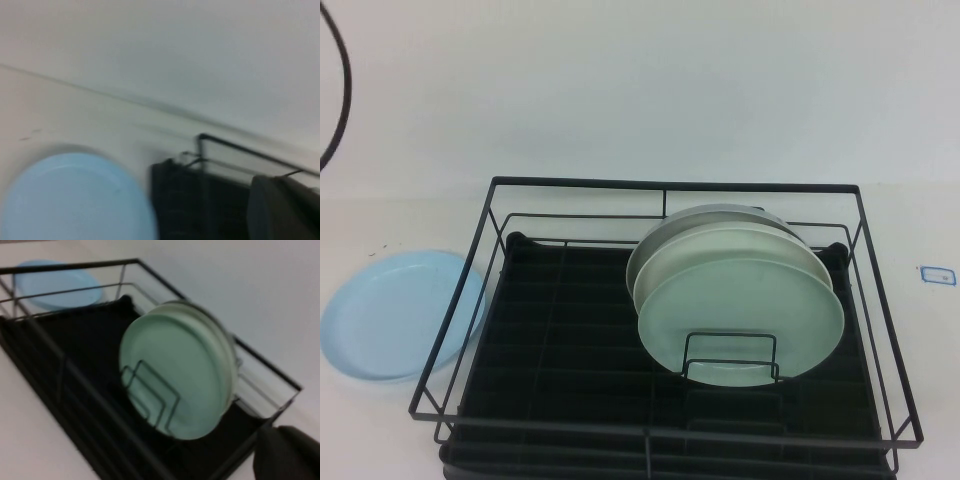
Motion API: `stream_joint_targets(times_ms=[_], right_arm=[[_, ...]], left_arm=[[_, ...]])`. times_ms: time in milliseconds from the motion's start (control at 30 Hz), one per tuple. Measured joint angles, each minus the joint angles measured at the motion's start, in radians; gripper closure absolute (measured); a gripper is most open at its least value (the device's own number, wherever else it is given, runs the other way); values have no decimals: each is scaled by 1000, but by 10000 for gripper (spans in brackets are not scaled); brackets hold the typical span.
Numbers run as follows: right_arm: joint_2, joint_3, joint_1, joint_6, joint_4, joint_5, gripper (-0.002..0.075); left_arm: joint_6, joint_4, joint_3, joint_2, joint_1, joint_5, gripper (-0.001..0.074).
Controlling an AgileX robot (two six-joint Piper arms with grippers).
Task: Place plate on rack
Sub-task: Pick up the plate from the table
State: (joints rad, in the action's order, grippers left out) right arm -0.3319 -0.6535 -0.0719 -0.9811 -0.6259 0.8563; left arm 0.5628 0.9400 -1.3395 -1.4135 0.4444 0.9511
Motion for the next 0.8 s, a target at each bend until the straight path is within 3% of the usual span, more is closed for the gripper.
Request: stream_joint_targets(times_ms=[167, 300, 433, 533, 700, 800], right_arm=[[0, 71, 0, -4, -68, 22, 728], [0, 94, 0, -4, -93, 20, 728], [0, 94, 0, -4, -114, 12, 728], [0, 94, 0, -4, -121, 12, 728], [0, 96, 0, -4, -123, 2, 728], [0, 96, 0, -4, -132, -10, 728]], left_arm=[[-6, -267, 0, -80, -22, -50, 735], [-112, -463, 2, -188, -56, -107, 735], [-174, -531, 2, -299, -56, -117, 722], [-176, -533, 2, -363, -56, -117, 656], [-176, -533, 2, -462, -56, -137, 458], [-176, -533, 2, -517, -56, -146, 407]])
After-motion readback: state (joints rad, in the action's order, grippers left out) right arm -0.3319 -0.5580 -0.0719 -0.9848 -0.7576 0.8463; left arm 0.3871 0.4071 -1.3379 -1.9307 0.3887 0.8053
